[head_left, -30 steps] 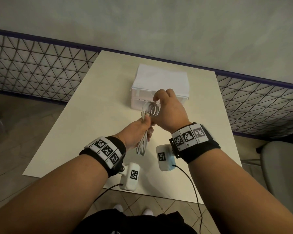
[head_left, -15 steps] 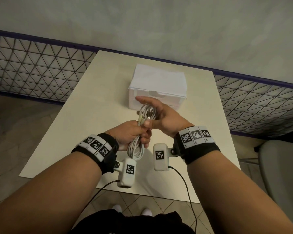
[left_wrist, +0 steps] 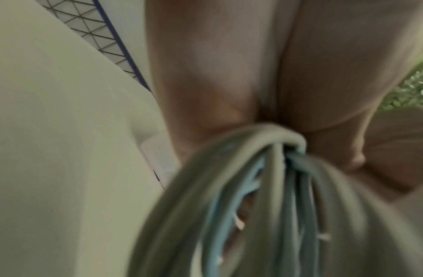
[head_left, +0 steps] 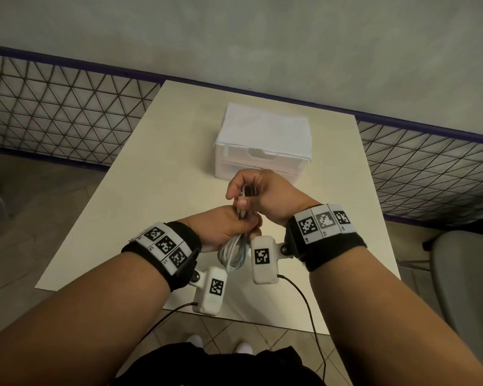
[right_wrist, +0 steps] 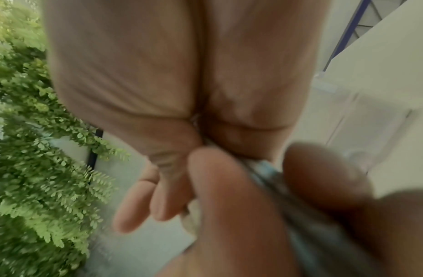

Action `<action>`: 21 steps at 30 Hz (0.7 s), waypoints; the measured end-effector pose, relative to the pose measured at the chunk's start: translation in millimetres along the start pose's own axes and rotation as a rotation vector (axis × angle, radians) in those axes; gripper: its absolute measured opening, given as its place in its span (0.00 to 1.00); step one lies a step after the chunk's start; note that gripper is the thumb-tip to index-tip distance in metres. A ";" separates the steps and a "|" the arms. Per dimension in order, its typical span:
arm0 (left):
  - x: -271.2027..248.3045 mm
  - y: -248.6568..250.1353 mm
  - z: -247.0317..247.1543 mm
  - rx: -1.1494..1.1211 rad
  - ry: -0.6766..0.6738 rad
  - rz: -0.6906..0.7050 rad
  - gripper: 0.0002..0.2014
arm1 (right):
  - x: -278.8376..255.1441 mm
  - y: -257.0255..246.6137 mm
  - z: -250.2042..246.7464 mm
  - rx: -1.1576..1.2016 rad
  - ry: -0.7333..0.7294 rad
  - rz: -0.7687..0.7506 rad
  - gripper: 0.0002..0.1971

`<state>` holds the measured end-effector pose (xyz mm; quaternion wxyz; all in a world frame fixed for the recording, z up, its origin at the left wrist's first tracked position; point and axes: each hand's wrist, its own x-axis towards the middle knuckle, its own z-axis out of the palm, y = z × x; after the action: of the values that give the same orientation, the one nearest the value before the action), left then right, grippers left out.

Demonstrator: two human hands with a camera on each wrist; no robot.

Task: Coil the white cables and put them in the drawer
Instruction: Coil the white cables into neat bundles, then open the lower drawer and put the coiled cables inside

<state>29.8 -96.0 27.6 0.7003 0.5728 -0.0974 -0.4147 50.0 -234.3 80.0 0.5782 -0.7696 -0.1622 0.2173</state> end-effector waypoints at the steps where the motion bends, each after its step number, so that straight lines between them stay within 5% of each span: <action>1: 0.5 -0.6 0.8 0.080 0.042 0.008 0.09 | 0.0 -1.3 0.6 -0.044 0.003 0.000 0.20; 5: 1.9 0.6 1.7 0.222 0.106 0.026 0.10 | -3.1 -7.3 1.8 -0.071 0.024 -0.025 0.26; 7: 1.4 0.5 -2.1 0.228 0.160 0.038 0.15 | -6.3 -9.6 1.8 0.007 0.023 -0.035 0.38; 10: 0.5 0.0 -11.4 -0.048 0.283 0.093 0.19 | -12.4 -3.9 -3.0 0.155 0.101 0.002 0.52; 12: -2.1 4.9 -12.2 -0.288 0.373 0.149 0.17 | -16.5 3.2 -2.5 0.074 0.149 0.087 0.50; 14: -0.5 8.7 -10.4 -0.400 0.370 0.197 0.17 | -16.2 10.2 6.7 -0.245 0.095 0.170 0.48; 21: 8.2 5.7 -4.5 -0.439 0.342 0.189 0.17 | -7.3 13.3 28.4 -0.552 0.013 0.195 0.44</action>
<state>40.5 -98.5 28.4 0.8492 0.4576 0.0612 -0.2563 28.9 -218.4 61.6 0.3243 -0.9111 -0.1370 0.2144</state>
